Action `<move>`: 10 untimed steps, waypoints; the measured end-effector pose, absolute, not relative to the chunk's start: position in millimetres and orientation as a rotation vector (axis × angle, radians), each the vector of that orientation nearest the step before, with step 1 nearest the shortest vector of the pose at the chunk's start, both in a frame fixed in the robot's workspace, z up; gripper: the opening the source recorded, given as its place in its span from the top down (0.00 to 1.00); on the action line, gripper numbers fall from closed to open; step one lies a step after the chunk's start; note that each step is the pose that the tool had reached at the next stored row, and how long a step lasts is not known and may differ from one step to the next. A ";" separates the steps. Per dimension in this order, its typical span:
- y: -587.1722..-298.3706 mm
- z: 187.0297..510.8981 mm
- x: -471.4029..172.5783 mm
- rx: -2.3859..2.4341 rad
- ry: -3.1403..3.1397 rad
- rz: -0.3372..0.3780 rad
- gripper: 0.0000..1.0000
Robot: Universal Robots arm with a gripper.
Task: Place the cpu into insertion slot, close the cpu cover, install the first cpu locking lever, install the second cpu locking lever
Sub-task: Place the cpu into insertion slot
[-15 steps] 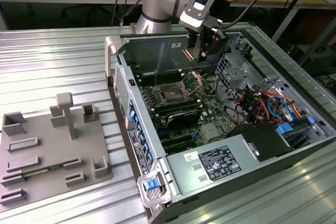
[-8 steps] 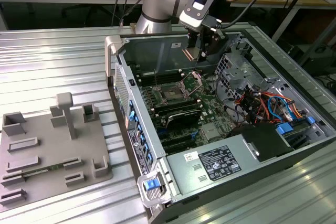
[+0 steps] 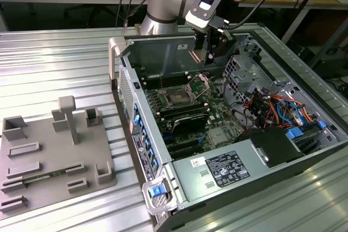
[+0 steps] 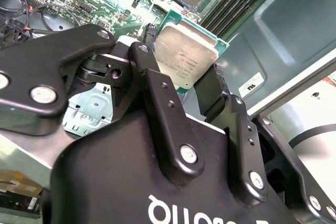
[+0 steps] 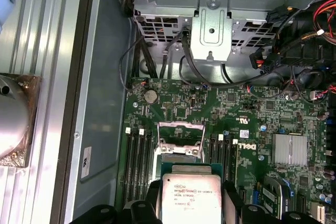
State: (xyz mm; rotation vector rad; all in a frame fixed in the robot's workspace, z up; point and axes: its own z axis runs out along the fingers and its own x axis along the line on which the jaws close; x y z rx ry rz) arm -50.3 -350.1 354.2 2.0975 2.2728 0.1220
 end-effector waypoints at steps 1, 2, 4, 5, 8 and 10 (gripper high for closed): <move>-350.1 354.2 -50.3 2.098 2.272 0.122 0.45; -350.1 354.2 -50.3 2.099 2.271 0.122 0.45; -350.0 354.2 -50.3 2.103 2.268 0.122 0.45; -350.0 354.2 -50.3 2.105 2.266 0.122 0.45; -350.1 354.2 -50.3 2.111 2.260 0.122 0.45; -350.0 354.2 -50.3 2.114 2.257 0.121 0.45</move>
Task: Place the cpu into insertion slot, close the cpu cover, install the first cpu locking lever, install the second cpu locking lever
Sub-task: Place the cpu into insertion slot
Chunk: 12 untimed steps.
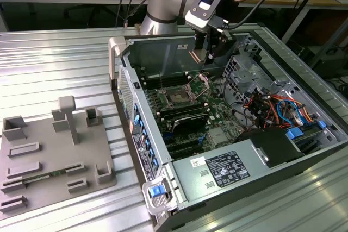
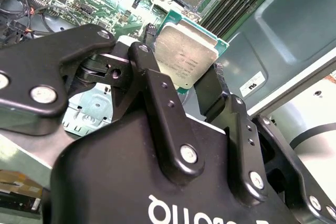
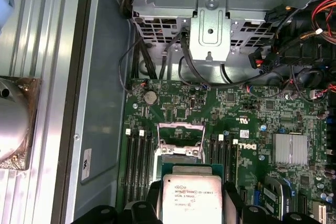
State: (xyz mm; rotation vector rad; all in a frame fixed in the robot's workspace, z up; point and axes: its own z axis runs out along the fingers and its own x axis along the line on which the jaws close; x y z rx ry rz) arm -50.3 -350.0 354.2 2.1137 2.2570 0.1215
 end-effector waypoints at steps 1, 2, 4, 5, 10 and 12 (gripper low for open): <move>-350.1 354.2 -50.3 2.115 2.256 0.121 0.45; -350.1 354.3 -50.3 2.115 2.256 0.121 0.45; -350.1 354.2 -50.3 2.116 2.255 0.121 0.45; -350.1 354.2 -50.3 2.116 2.255 0.121 0.45; -350.1 354.2 -50.3 2.116 2.255 0.121 0.45; -350.0 354.2 -50.3 2.116 2.255 0.121 0.45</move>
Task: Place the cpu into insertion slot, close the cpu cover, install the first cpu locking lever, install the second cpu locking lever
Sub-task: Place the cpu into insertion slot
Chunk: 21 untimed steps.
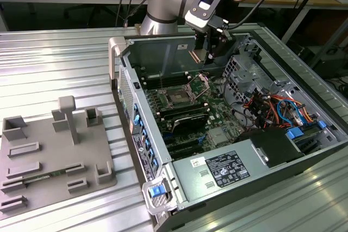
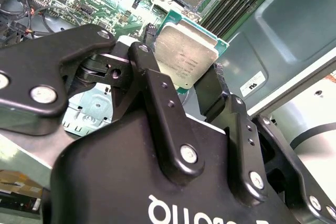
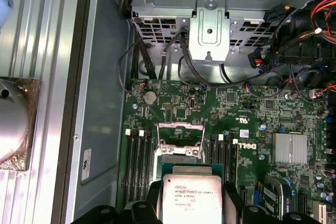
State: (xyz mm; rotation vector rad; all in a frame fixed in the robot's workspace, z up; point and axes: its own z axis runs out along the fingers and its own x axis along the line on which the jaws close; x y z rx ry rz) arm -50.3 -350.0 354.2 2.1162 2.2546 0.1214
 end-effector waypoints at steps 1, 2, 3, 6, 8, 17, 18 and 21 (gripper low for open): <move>-350.1 354.2 -50.3 2.117 2.254 0.121 0.45; -350.1 354.2 -50.3 2.117 2.254 0.121 0.45; -350.1 354.2 -50.3 2.118 2.252 0.121 0.45; -350.0 354.2 -50.3 2.126 2.245 0.121 0.45; -350.1 354.2 -50.3 2.131 2.240 0.121 0.45; -350.1 354.2 -50.3 2.170 2.200 0.119 0.45; -350.1 354.2 -50.3 2.170 2.200 0.120 0.45; -350.1 354.2 -50.3 2.170 2.200 0.119 0.45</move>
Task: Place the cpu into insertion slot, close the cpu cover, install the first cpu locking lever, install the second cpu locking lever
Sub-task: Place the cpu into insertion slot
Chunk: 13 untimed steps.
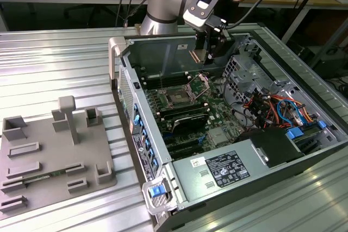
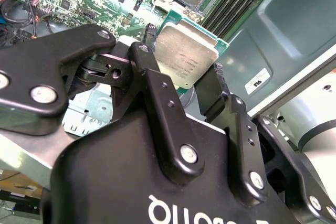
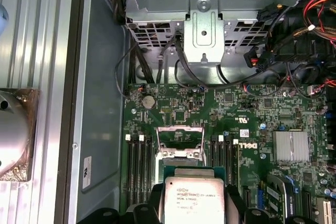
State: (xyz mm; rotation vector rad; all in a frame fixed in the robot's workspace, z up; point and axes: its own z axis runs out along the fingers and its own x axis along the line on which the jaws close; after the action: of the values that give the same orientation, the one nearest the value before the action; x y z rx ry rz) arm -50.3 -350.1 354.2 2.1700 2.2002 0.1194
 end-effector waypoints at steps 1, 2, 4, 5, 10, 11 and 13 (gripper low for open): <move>-350.1 354.2 -50.3 2.170 2.200 0.119 0.45; -350.1 354.2 -50.3 2.170 2.200 0.119 0.45; -350.1 354.2 -50.3 2.170 2.200 0.119 0.45; -350.1 354.2 -50.3 2.170 2.200 0.119 0.45; -350.1 354.2 -50.3 2.170 2.200 0.119 0.45; -350.1 354.2 -50.3 2.170 2.200 0.119 0.45; -350.1 354.2 -50.3 2.172 2.198 0.119 0.45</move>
State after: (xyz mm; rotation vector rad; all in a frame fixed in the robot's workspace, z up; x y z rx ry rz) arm -50.3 -350.1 354.2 2.1718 2.1984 0.1194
